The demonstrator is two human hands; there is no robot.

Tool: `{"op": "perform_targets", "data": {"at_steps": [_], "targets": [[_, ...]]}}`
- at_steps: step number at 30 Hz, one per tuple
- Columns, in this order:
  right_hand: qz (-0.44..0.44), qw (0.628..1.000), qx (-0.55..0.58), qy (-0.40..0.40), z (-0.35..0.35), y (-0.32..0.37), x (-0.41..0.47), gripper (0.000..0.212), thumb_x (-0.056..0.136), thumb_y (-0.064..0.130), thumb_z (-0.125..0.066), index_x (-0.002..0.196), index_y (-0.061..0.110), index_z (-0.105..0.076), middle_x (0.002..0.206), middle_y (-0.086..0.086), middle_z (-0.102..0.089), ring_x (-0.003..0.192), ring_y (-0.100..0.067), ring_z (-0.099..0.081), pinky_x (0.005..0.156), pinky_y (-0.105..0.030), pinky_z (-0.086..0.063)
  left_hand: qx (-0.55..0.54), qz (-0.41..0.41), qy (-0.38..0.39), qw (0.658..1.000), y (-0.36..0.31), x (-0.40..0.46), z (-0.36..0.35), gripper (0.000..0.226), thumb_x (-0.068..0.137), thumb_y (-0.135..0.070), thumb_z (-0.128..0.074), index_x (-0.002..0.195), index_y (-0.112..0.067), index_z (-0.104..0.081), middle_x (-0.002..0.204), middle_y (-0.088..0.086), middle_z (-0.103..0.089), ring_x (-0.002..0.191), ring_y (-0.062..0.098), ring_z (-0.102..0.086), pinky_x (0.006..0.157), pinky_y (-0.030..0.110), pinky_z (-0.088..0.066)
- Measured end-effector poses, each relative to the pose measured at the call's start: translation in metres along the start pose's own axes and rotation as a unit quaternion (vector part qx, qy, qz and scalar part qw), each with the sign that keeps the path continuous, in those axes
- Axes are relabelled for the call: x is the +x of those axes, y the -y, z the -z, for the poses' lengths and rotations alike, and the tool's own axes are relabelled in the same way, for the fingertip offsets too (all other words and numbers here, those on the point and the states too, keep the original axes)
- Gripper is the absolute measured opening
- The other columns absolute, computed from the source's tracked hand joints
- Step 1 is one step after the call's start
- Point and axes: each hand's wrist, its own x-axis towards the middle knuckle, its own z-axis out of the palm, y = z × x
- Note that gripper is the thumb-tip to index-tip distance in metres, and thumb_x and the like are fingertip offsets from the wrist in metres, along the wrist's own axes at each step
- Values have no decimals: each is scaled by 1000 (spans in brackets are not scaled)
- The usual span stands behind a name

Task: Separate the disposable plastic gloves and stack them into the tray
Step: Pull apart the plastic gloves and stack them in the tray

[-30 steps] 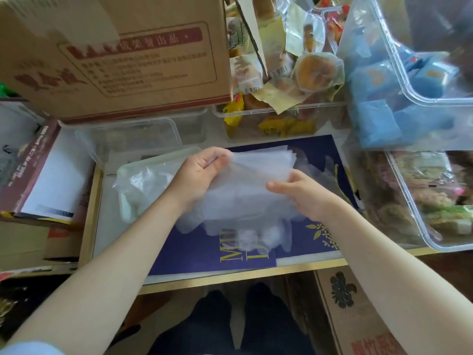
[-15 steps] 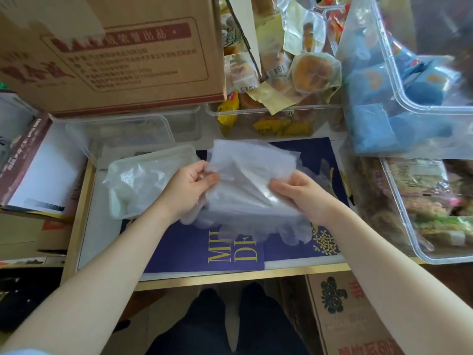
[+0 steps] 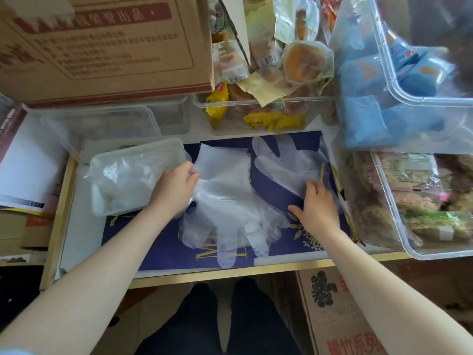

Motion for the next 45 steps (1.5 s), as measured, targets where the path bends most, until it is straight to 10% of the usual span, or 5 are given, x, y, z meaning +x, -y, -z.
{"op": "perform_targets", "data": {"at_steps": [14,22,28,34,45], "targets": [[146,863,457,156,81,38,-23,14,92,14,-57,78,14,-62,64,5,-57,58,-6,-50,57,-16,-40,180,-403,-68,894,-27,9,3,91,65,-9,-81,139,-13,-28,147,16,-30,132,33,-30,106,46,-32],[136,725,579,347,102,52,-38,15,84,15,-58,72,12,-67,67,1,-61,58,-9,-57,53,-18,-46,116,-605,-59,786,-41,2,10,31,88,-21,-51,119,-17,-55,119,8,-61,111,24,-56,93,40,-47],[6,740,629,238,86,59,-46,50,98,46,-31,96,9,-66,80,-6,-69,67,-15,-65,57,-25,-48,-155,-301,147,929,-23,-16,22,13,89,-32,-60,87,-20,-65,72,-6,-63,62,0,-53,57,12,-40],[145,806,551,160,58,65,-59,57,88,40,-57,139,29,-35,140,6,-45,123,-14,-50,95,-25,-48,-286,39,276,917,-4,-23,18,7,85,-19,-67,91,-15,-66,82,-1,-69,79,13,-61,73,23,-49],[-19,881,468,69,55,96,-49,20,84,15,-61,89,-3,-64,75,-14,-59,67,-22,-55,57,-28,-42,-236,-14,355,904,18,-29,40,5,83,-10,-69,82,-12,-65,63,-10,-62,58,0,-57,58,12,-46]]}}
